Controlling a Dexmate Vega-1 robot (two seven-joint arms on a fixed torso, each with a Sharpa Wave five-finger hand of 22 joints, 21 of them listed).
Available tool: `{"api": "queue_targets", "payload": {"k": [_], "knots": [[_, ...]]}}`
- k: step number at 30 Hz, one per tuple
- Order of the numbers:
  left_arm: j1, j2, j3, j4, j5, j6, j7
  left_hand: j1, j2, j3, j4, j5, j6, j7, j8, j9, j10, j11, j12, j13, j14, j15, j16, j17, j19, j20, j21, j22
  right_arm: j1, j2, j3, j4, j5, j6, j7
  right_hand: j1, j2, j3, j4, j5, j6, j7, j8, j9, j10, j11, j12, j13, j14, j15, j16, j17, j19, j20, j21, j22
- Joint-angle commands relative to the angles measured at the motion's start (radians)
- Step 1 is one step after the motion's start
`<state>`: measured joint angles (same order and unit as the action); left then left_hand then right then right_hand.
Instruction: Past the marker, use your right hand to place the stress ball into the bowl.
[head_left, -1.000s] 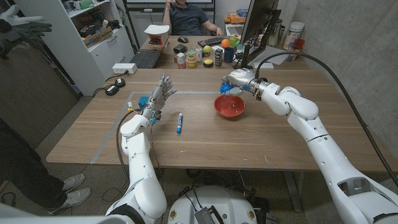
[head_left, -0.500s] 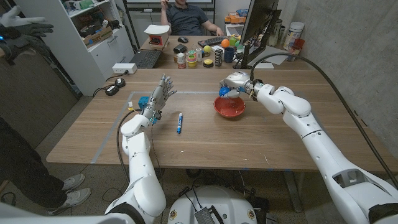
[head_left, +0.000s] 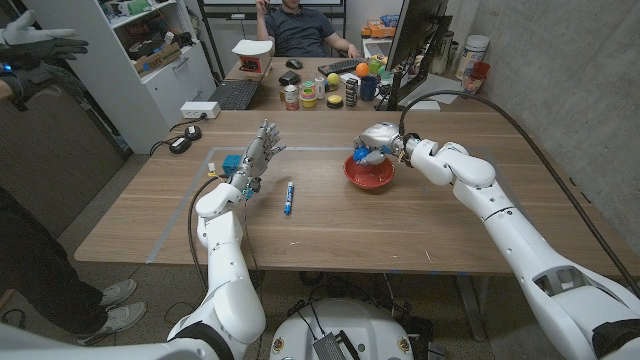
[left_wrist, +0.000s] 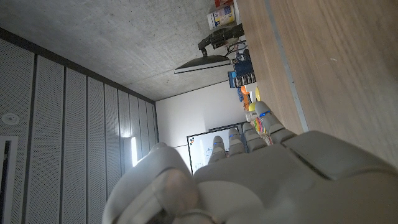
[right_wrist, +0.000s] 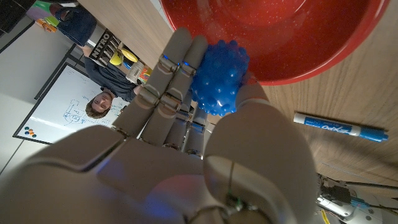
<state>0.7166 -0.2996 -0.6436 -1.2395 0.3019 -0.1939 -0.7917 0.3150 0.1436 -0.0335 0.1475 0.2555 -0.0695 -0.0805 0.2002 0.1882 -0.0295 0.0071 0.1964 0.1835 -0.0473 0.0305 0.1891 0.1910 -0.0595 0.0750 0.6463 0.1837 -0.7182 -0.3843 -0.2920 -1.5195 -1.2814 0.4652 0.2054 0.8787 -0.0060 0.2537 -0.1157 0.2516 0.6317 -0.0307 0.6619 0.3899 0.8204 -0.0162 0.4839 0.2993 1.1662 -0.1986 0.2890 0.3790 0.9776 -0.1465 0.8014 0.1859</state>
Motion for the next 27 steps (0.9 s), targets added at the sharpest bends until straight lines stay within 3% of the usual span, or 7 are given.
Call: {"api": "queue_targets", "payload": {"k": [1, 7, 10, 15, 21, 24, 27], "knots": [[-0.015, 0.010, -0.003, 0.030, 0.004, -0.007, -0.001, -0.008, -0.002, -0.007, 0.001, 0.005, 0.004, -0.009, 0.001, 0.003, -0.007, 0.000, 0.003, 0.005, -0.010, 0.003, 0.004, 0.003, 0.005, 0.005, -0.003, 0.003, 0.014, -0.006, -0.023, 0.030, -0.002, -0.001, 0.010, 0.075, 0.064, -0.005, 0.003, 0.005, 0.041, 0.011, 0.045, 0.134, 0.008, -0.004, 0.001, 0.004, -0.030, -0.023, -0.002, 0.003, -0.006, -0.073, -0.006, 0.000], [-0.021, 0.015, -0.005, 0.038, 0.004, -0.009, -0.002, -0.009, -0.002, -0.007, 0.001, 0.005, 0.004, -0.009, 0.001, 0.003, -0.007, 0.000, 0.003, 0.005, -0.010, 0.003, 0.004, 0.003, 0.006, 0.005, -0.003, 0.003, 0.017, -0.005, -0.031, 0.032, -0.005, -0.008, 0.028, 0.075, 0.065, -0.010, 0.005, 0.005, 0.030, 0.009, 0.039, 0.131, -0.002, -0.006, -0.004, 0.002, -0.039, -0.024, -0.012, -0.002, -0.011, -0.073, -0.008, 0.000], [-0.023, 0.016, -0.007, 0.043, 0.004, -0.011, -0.001, -0.009, -0.002, -0.007, 0.001, 0.005, 0.004, -0.008, 0.001, 0.003, -0.007, 0.002, 0.003, 0.005, -0.010, 0.003, 0.004, 0.003, 0.006, 0.005, -0.004, 0.003, 0.019, -0.004, -0.033, 0.034, -0.004, -0.009, 0.037, 0.069, 0.068, -0.020, 0.014, 0.005, -0.009, -0.004, 0.003, 0.101, -0.016, -0.004, -0.015, -0.006, -0.052, -0.024, -0.030, -0.015, -0.016, -0.071, -0.011, -0.001], [-0.026, 0.020, -0.010, 0.052, 0.003, -0.014, -0.003, -0.009, -0.002, -0.008, 0.001, 0.005, 0.004, -0.009, 0.001, 0.003, -0.006, 0.000, 0.003, 0.005, -0.010, 0.003, 0.004, 0.003, 0.006, 0.005, -0.004, 0.003, 0.020, -0.001, -0.035, 0.031, -0.003, -0.017, 0.058, 0.061, 0.066, -0.028, 0.021, 0.005, -0.015, -0.001, -0.014, 0.080, -0.026, -0.002, -0.021, -0.011, -0.059, -0.024, -0.039, -0.021, -0.020, -0.070, -0.014, -0.002], [-0.030, 0.025, -0.013, 0.059, 0.002, -0.016, -0.005, -0.010, -0.002, -0.008, 0.001, 0.005, 0.004, -0.009, 0.001, 0.003, -0.007, 0.000, 0.003, 0.005, -0.010, 0.003, 0.004, 0.003, 0.006, 0.005, -0.005, 0.003, 0.025, 0.002, -0.038, 0.030, 0.002, -0.020, 0.084, 0.045, 0.058, -0.048, 0.035, 0.006, -0.076, -0.016, -0.077, 0.030, -0.064, -0.004, -0.045, -0.026, -0.085, -0.024, -0.065, -0.040, -0.024, -0.070, -0.012, 0.007], [-0.031, 0.026, -0.015, 0.061, 0.000, -0.018, -0.006, -0.010, -0.002, -0.008, 0.001, 0.005, 0.005, -0.009, 0.001, 0.003, -0.006, 0.001, 0.003, 0.005, -0.010, 0.003, 0.004, 0.003, 0.007, 0.005, -0.005, 0.003, 0.028, 0.004, -0.037, 0.026, 0.009, -0.019, 0.104, 0.020, 0.044, -0.073, 0.051, 0.007, -0.164, -0.007, -0.156, -0.019, -0.075, 0.003, -0.053, -0.040, -0.098, -0.024, -0.075, -0.051, -0.025, -0.068, -0.008, 0.015], [-0.033, 0.028, -0.016, 0.064, 0.000, -0.018, -0.007, -0.010, -0.002, -0.009, 0.001, 0.005, 0.004, -0.009, 0.001, 0.003, -0.007, 0.001, 0.003, 0.005, -0.010, 0.003, 0.004, 0.003, 0.007, 0.005, -0.006, 0.003, 0.029, 0.007, -0.034, 0.017, 0.016, -0.024, 0.131, -0.008, 0.026, -0.095, 0.066, 0.007, -0.191, -0.003, -0.192, -0.045, -0.099, 0.003, -0.064, -0.046, -0.114, -0.023, -0.084, -0.062, -0.027, -0.065, -0.008, 0.017]]}}
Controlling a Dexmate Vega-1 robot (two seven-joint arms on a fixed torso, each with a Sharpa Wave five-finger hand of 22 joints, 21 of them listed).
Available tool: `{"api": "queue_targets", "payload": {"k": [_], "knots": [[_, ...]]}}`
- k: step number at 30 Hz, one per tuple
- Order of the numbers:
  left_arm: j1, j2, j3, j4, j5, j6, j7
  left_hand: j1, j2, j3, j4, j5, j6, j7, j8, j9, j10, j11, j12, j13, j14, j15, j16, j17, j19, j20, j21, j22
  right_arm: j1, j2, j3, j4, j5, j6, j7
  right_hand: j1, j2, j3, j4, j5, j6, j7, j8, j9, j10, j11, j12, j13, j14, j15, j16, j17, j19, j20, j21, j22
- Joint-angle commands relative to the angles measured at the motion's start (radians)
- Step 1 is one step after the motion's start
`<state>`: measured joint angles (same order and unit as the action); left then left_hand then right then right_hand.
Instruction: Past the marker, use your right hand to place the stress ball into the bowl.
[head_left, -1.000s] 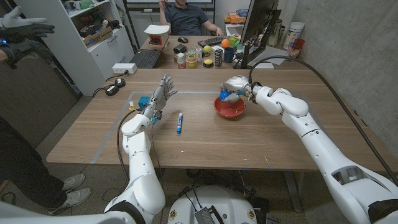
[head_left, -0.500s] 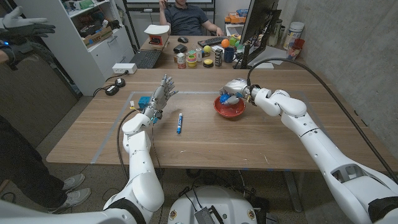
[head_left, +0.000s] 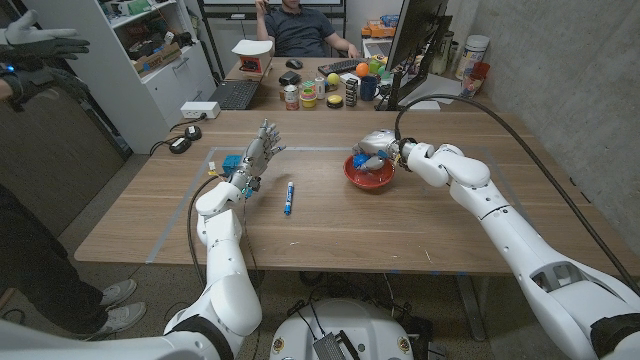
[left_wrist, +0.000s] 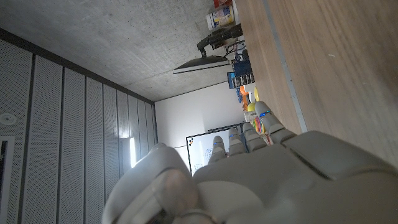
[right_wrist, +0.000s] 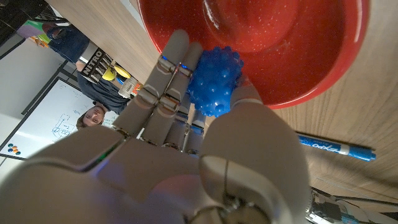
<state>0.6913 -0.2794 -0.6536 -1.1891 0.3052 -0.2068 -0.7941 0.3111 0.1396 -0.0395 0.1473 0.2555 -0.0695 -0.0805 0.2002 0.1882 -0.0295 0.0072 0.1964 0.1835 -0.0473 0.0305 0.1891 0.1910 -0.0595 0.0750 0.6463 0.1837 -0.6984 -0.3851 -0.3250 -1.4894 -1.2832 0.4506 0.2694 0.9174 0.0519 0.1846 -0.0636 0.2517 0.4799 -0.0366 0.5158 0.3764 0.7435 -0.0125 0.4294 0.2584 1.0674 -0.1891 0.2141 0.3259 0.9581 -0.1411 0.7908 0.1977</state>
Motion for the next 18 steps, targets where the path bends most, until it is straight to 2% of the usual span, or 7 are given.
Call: {"api": "queue_targets", "payload": {"k": [1, 9, 15, 18], "knots": [[-0.008, 0.008, -0.006, 0.014, -0.003, -0.005, -0.005, -0.006, 0.002, -0.003, 0.001, 0.005, 0.004, -0.009, 0.001, 0.003, -0.007, 0.001, 0.003, 0.005, -0.010, 0.004, 0.004, 0.003, 0.007, 0.005, -0.005, 0.003, 0.011, 0.007, -0.002, -0.015, 0.018, -0.008, 0.073, -0.059, -0.040, -0.036, 0.021, 0.009, -0.066, 0.004, -0.070, -0.045, -0.042, 0.005, -0.017, -0.009, -0.028, -0.033, -0.014, -0.014, -0.007, -0.072, 0.001, 0.005], [-0.015, 0.015, -0.008, 0.024, -0.004, -0.007, -0.009, -0.007, 0.002, -0.003, 0.001, 0.006, 0.005, -0.009, 0.001, 0.003, -0.007, 0.000, 0.003, 0.005, -0.010, 0.003, 0.004, 0.003, 0.007, 0.005, -0.006, 0.003, 0.013, 0.010, 0.005, -0.030, 0.030, -0.012, 0.116, -0.111, -0.080, -0.079, 0.046, 0.012, -0.094, 0.015, -0.116, -0.079, -0.085, 0.008, -0.034, -0.020, -0.080, -0.031, -0.027, -0.031, -0.004, -0.068, -0.007, 0.000], [-0.020, 0.021, -0.010, 0.035, -0.005, -0.010, -0.011, -0.007, 0.001, -0.004, 0.001, 0.006, 0.004, -0.010, 0.000, 0.002, -0.008, 0.000, 0.003, 0.005, -0.010, 0.003, 0.004, 0.003, 0.008, 0.005, -0.007, 0.003, 0.014, 0.014, 0.015, -0.045, 0.044, -0.016, 0.154, -0.152, -0.102, -0.113, 0.069, 0.021, -0.133, 0.014, -0.155, -0.102, -0.139, 0.010, -0.059, -0.028, -0.136, -0.030, -0.030, -0.044, -0.001, -0.067, -0.017, -0.003], [-0.023, 0.023, -0.012, 0.041, -0.005, -0.011, -0.012, -0.007, 0.001, -0.004, 0.001, 0.006, 0.003, -0.010, 0.000, 0.002, -0.008, 0.000, 0.003, 0.005, -0.010, 0.003, 0.004, 0.003, 0.007, 0.005, -0.008, 0.003, 0.015, 0.014, 0.019, -0.053, 0.048, -0.013, 0.156, -0.179, -0.115, -0.135, 0.083, 0.027, -0.139, 0.016, -0.169, -0.114, -0.185, 0.009, -0.083, -0.033, -0.177, -0.029, -0.032, -0.050, 0.008, -0.067, -0.021, -0.004]]}}
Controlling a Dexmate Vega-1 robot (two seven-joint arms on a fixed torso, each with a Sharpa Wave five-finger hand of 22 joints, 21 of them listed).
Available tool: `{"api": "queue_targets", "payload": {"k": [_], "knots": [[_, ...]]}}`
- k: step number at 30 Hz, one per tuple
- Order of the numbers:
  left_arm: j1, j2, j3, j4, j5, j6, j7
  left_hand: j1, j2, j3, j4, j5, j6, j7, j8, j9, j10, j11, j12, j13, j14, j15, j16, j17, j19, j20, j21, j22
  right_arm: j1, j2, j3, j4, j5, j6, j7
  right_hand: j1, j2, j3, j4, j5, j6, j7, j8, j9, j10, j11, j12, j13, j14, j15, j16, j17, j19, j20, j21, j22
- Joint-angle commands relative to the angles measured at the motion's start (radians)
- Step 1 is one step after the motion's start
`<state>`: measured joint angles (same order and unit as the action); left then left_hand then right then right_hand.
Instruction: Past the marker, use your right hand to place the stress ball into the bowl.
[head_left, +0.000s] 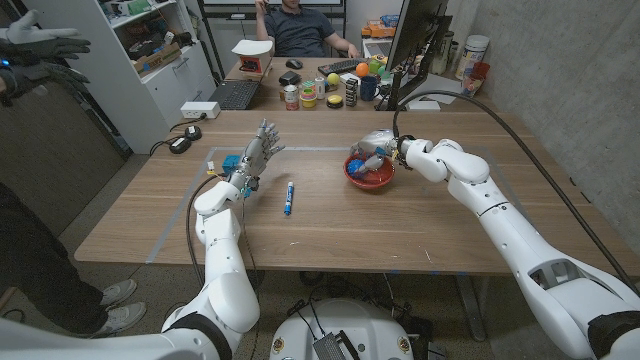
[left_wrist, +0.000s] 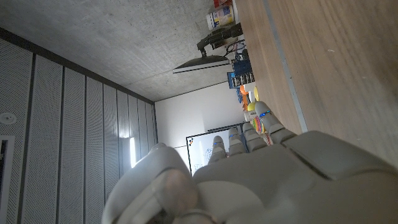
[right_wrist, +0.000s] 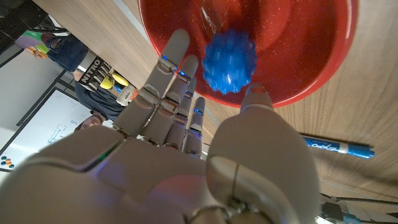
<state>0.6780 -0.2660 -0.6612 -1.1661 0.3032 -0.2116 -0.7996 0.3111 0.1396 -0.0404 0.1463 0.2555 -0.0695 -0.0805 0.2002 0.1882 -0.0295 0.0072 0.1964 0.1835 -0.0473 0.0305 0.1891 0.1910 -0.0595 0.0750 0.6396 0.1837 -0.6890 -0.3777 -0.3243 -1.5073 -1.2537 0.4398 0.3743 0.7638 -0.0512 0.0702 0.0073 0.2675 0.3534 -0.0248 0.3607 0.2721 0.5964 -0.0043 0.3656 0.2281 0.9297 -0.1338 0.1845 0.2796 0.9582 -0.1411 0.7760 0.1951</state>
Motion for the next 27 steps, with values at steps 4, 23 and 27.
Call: {"api": "queue_targets", "payload": {"k": [4, 23, 27], "knots": [[-0.015, 0.013, -0.005, 0.029, -0.004, -0.010, -0.008, -0.007, 0.001, -0.003, 0.002, 0.006, 0.004, -0.010, 0.001, 0.002, -0.008, 0.000, 0.003, 0.005, -0.010, 0.003, 0.004, 0.003, 0.007, 0.006, -0.002, 0.003, 0.005, 0.006, 0.022, -0.047, 0.021, 0.000, 0.058, -0.039, -0.018, -0.034, 0.021, 0.016, -0.022, 0.000, -0.025, -0.017, -0.067, -0.001, -0.037, -0.006, -0.070, -0.085, -0.003, -0.008, 0.008, -0.068, -0.013, -0.004], [-0.034, 0.027, -0.013, 0.065, -0.005, -0.022, -0.011, -0.008, 0.001, -0.005, 0.001, 0.006, 0.005, -0.009, 0.001, 0.002, -0.006, 0.000, 0.003, 0.005, -0.010, 0.003, 0.004, 0.002, 0.008, 0.005, -0.004, 0.003, 0.016, 0.012, 0.027, -0.070, 0.017, 0.013, 0.057, -0.085, -0.041, -0.083, 0.049, 0.037, -0.041, -0.006, -0.057, -0.039, -0.146, -0.007, -0.082, -0.015, -0.195, -0.079, -0.009, -0.024, 0.008, -0.061, -0.035, -0.005], [-0.038, 0.030, -0.015, 0.071, -0.005, -0.023, -0.009, -0.008, 0.001, -0.005, 0.001, 0.006, 0.005, -0.010, 0.001, 0.002, -0.006, 0.000, 0.003, 0.005, -0.010, 0.002, 0.003, 0.002, 0.008, 0.006, -0.004, 0.003, 0.019, 0.012, 0.028, -0.071, 0.018, 0.018, 0.048, -0.093, -0.043, -0.091, 0.054, 0.041, -0.038, -0.008, -0.060, -0.042, -0.150, -0.012, -0.086, -0.016, -0.219, -0.074, -0.009, -0.026, -0.004, -0.054, -0.043, -0.006]]}}
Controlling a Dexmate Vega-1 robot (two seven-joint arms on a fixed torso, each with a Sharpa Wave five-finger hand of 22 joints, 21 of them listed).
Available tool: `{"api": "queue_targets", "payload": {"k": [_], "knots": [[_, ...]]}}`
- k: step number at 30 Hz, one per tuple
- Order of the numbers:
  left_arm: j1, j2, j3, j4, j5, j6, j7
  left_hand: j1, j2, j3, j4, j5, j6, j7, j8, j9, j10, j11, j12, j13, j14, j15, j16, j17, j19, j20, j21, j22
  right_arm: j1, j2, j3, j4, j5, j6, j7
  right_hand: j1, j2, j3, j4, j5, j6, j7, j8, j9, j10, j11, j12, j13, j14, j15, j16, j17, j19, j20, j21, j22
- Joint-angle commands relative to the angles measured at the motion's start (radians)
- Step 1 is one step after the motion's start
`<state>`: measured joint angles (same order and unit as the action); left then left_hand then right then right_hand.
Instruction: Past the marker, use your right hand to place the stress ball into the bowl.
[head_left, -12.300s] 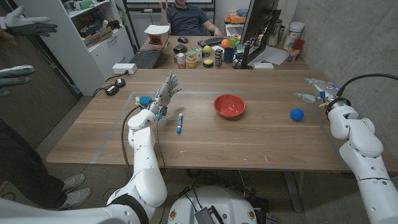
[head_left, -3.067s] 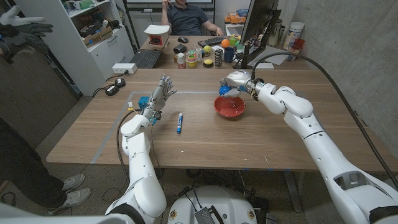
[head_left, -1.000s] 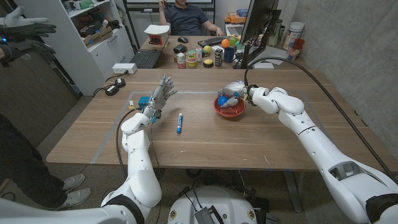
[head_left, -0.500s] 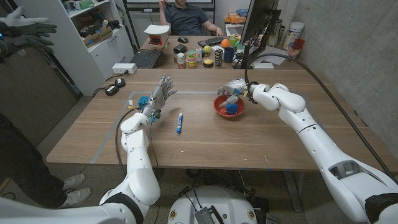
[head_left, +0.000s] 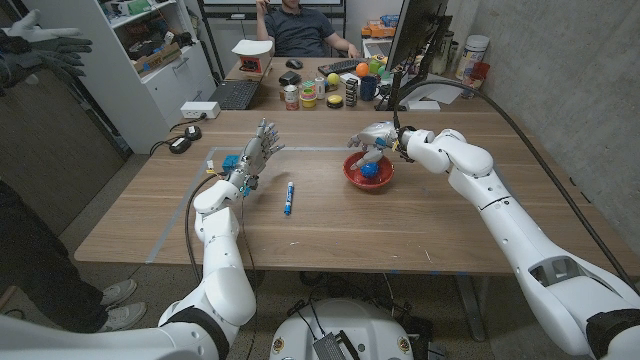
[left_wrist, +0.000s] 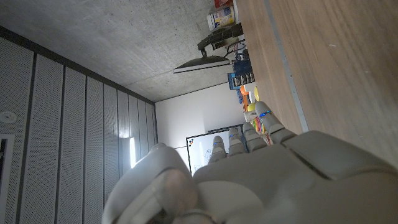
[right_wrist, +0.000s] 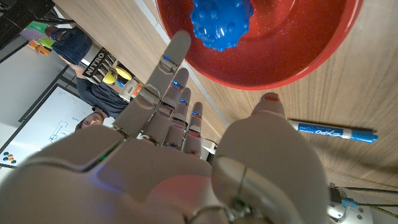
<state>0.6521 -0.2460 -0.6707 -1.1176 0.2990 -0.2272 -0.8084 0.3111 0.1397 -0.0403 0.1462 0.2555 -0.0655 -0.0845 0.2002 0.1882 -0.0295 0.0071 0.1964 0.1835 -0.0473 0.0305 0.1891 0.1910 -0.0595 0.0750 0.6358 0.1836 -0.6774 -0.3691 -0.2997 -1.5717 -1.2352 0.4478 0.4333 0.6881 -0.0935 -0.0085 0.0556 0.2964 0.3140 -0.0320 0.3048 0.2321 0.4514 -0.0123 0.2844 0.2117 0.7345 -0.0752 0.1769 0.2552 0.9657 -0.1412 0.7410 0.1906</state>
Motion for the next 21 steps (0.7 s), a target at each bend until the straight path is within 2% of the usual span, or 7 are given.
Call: {"api": "queue_targets", "payload": {"k": [1, 6, 10, 12, 15, 16, 21], "knots": [[-0.014, 0.011, -0.005, 0.024, -0.001, -0.008, -0.001, -0.008, 0.001, -0.005, 0.001, 0.006, 0.001, -0.006, 0.001, 0.002, -0.007, 0.000, 0.003, 0.005, -0.010, 0.002, 0.004, 0.002, 0.008, 0.006, -0.001, 0.003, 0.009, 0.003, 0.003, -0.007, -0.003, 0.011, -0.015, -0.018, 0.000, -0.014, 0.007, 0.013, 0.002, -0.001, -0.004, -0.003, -0.006, -0.004, -0.006, 0.000, -0.029, -0.133, -0.001, -0.003, -0.016, -0.048, -0.011, -0.001], [-0.016, 0.011, -0.007, 0.027, -0.001, -0.008, -0.002, -0.008, 0.001, -0.005, 0.001, 0.007, 0.000, -0.006, 0.000, 0.002, -0.007, 0.000, 0.003, 0.005, -0.010, 0.003, 0.004, 0.002, 0.008, 0.006, -0.001, 0.003, 0.008, 0.000, 0.004, -0.021, -0.016, 0.011, -0.036, -0.027, 0.002, -0.023, 0.013, 0.018, -0.001, -0.003, -0.010, -0.006, -0.017, -0.008, -0.013, -0.001, -0.051, -0.125, 0.002, -0.006, -0.049, -0.021, -0.028, -0.003], [-0.017, 0.012, -0.008, 0.030, 0.000, -0.009, 0.000, -0.008, 0.001, -0.005, 0.001, 0.007, 0.001, -0.006, 0.001, 0.002, -0.007, -0.001, 0.003, 0.005, -0.010, 0.002, 0.004, 0.002, 0.008, 0.006, -0.002, 0.003, 0.002, -0.005, 0.004, -0.039, -0.029, 0.009, -0.051, -0.035, 0.007, -0.031, 0.020, 0.024, -0.008, -0.006, -0.018, -0.009, -0.034, -0.015, -0.022, -0.001, -0.084, -0.109, 0.000, -0.009, -0.083, 0.015, -0.046, -0.005], [-0.017, 0.013, -0.008, 0.030, 0.001, -0.009, 0.000, -0.008, 0.001, -0.005, 0.001, 0.007, 0.000, -0.006, 0.000, 0.002, -0.007, 0.000, 0.003, 0.005, -0.010, 0.003, 0.004, 0.002, 0.009, 0.006, -0.002, 0.003, -0.002, -0.005, 0.005, -0.049, -0.033, 0.007, -0.055, -0.046, 0.017, -0.041, 0.030, 0.032, -0.018, -0.014, -0.028, -0.012, -0.045, -0.019, -0.031, -0.002, -0.122, -0.096, 0.003, -0.016, -0.146, 0.070, -0.090, -0.019], [-0.017, 0.013, -0.009, 0.031, 0.001, -0.009, 0.000, -0.008, 0.001, -0.006, 0.001, 0.007, 0.000, -0.005, 0.000, 0.002, -0.007, -0.001, 0.003, 0.005, -0.010, 0.003, 0.004, 0.002, 0.009, 0.006, -0.002, 0.003, -0.007, -0.008, 0.005, -0.065, -0.041, 0.006, -0.059, -0.054, 0.028, -0.054, 0.040, 0.041, -0.029, -0.019, -0.039, -0.015, -0.060, -0.029, -0.041, -0.002, -0.165, -0.083, 0.003, -0.024, -0.228, 0.134, -0.144, -0.021], [-0.017, 0.013, -0.009, 0.031, 0.000, -0.009, -0.001, -0.008, 0.001, -0.006, 0.001, 0.007, 0.000, -0.006, 0.000, 0.002, -0.007, -0.001, 0.003, 0.005, -0.010, 0.003, 0.004, 0.002, 0.009, 0.006, -0.002, 0.003, -0.007, -0.008, 0.006, -0.067, -0.039, 0.007, -0.059, -0.059, 0.033, -0.060, 0.044, 0.044, -0.030, -0.021, -0.043, -0.016, -0.062, -0.028, -0.044, -0.003, -0.180, -0.077, 0.005, -0.028, -0.268, 0.161, -0.170, -0.020], [-0.017, 0.013, -0.009, 0.030, 0.000, -0.009, -0.002, -0.008, 0.001, -0.006, 0.001, 0.007, 0.000, -0.006, 0.000, 0.002, -0.007, -0.001, 0.003, 0.005, -0.010, 0.003, 0.004, 0.002, 0.009, 0.006, -0.003, 0.004, -0.011, -0.010, 0.008, -0.083, -0.042, 0.010, -0.060, -0.065, 0.044, -0.071, 0.051, 0.051, -0.041, -0.026, -0.053, -0.018, -0.086, -0.032, -0.055, -0.003, -0.230, -0.062, 0.002, -0.034, -0.330, 0.199, -0.215, -0.019]]}}
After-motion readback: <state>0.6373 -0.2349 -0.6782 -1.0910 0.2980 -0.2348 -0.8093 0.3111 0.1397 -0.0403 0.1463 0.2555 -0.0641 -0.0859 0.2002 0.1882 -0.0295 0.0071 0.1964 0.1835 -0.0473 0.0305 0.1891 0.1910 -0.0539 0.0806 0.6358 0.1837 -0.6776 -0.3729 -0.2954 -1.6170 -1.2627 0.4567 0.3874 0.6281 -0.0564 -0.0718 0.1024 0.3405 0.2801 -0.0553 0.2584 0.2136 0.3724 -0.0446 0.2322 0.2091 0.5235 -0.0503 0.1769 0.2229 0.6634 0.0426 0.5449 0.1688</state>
